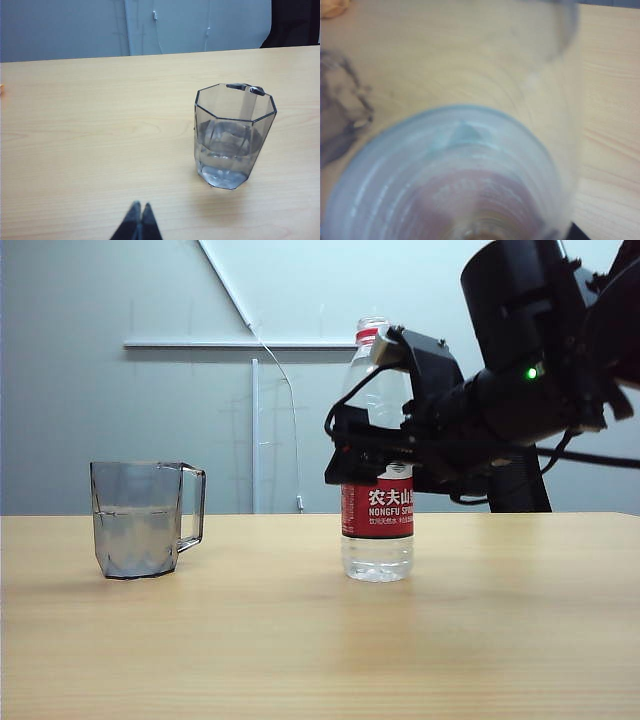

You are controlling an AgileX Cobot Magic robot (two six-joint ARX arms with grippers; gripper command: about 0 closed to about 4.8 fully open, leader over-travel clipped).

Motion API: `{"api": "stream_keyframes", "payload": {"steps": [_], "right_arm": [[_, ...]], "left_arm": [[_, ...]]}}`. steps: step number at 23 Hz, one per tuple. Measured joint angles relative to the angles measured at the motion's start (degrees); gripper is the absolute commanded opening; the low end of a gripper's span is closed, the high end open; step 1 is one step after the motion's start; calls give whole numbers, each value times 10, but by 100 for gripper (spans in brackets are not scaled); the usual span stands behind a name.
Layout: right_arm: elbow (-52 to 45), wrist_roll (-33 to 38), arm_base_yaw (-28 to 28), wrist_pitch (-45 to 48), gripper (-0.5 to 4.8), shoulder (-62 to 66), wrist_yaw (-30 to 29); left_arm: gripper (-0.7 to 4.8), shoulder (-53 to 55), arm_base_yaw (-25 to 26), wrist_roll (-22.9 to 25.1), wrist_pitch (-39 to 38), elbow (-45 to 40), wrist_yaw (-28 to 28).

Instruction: Pick up the mineral water bottle on the table and pour water into the mug until it's half full.

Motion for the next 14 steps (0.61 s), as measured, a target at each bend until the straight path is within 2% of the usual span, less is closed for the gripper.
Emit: {"api": "stream_keyframes", "payload": {"steps": [10, 14], "right_arm": [[-33, -2, 0, -79, 479, -76, 17], [-79, -2, 0, -92, 479, -133, 11]], "left_arm": [[-2, 0, 1, 0, 0, 0, 0], [-2, 0, 46, 0, 0, 0, 2]]}}
